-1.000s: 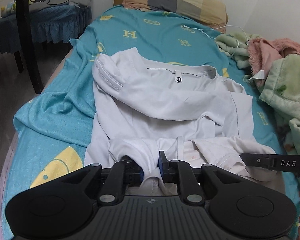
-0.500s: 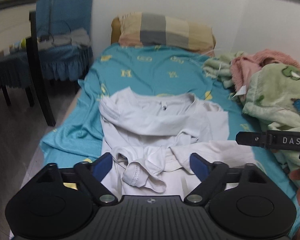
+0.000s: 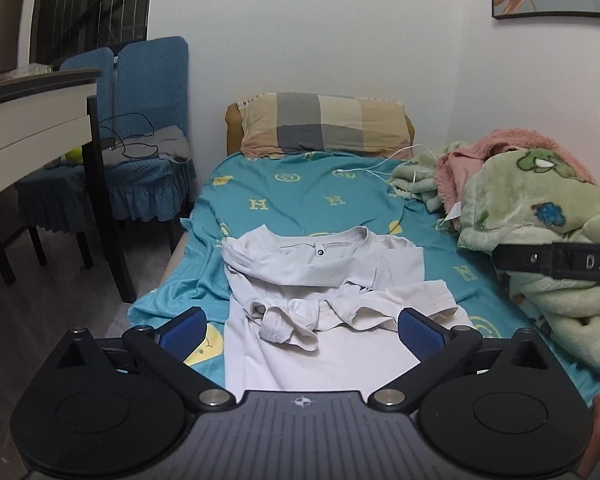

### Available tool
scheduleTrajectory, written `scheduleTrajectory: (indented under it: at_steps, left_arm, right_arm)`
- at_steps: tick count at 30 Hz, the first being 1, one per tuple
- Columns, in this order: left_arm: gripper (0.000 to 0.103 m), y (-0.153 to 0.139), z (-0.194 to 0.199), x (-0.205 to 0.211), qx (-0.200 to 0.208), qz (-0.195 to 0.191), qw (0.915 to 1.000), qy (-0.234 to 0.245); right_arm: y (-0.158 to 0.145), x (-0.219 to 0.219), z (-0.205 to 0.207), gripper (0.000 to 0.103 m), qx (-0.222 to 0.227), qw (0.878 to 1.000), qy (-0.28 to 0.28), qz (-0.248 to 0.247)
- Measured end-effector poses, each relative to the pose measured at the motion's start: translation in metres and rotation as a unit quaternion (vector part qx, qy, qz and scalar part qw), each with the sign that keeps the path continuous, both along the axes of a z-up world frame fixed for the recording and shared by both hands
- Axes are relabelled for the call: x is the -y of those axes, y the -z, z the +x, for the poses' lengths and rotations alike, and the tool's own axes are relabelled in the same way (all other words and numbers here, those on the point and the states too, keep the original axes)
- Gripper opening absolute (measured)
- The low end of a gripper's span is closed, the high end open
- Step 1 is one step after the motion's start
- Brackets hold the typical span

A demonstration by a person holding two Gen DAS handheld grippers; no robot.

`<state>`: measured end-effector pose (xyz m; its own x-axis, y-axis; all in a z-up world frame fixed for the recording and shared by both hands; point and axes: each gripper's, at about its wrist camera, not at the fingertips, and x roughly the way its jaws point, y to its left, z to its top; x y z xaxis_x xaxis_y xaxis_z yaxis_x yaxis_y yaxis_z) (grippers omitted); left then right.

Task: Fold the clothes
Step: 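Open both grippers and lift them off the folded shirt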

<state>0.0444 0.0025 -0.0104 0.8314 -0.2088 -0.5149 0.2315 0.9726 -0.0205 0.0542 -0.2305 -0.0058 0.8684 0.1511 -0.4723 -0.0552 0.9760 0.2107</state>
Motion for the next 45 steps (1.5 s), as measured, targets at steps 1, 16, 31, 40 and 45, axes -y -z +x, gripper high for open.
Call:
scheduleTrajectory:
  at_steps: [1,16,31,40,45]
  left_arm:
    - [0.103,0.000,-0.001,0.000,0.000,0.000,1.0000,-0.002]
    - [0.103,0.007,0.017,-0.010,-0.021,-0.017,0.9995,-0.018]
    - [0.103,0.012,0.021,-0.012,-0.032,-0.022,0.9990,-0.021]
    - [0.103,0.020,0.026,-0.009,-0.045,-0.019,0.9986,-0.022]
    - [0.103,0.027,0.030,-0.010,-0.061,-0.016,0.9976,-0.028]
  right_arm:
    - [0.000,0.000,0.000,0.074,0.002,1.000,0.000,0.002]
    - [0.011,0.002,0.010,0.073,-0.014,1.000,0.009,0.004]
    - [0.012,0.001,0.011,0.073,-0.017,1.000,0.014,0.003]
    - [0.012,0.001,0.010,0.073,-0.019,1.000,0.014,0.008]
    - [0.012,0.000,0.011,0.073,-0.021,1.000,0.012,0.010]
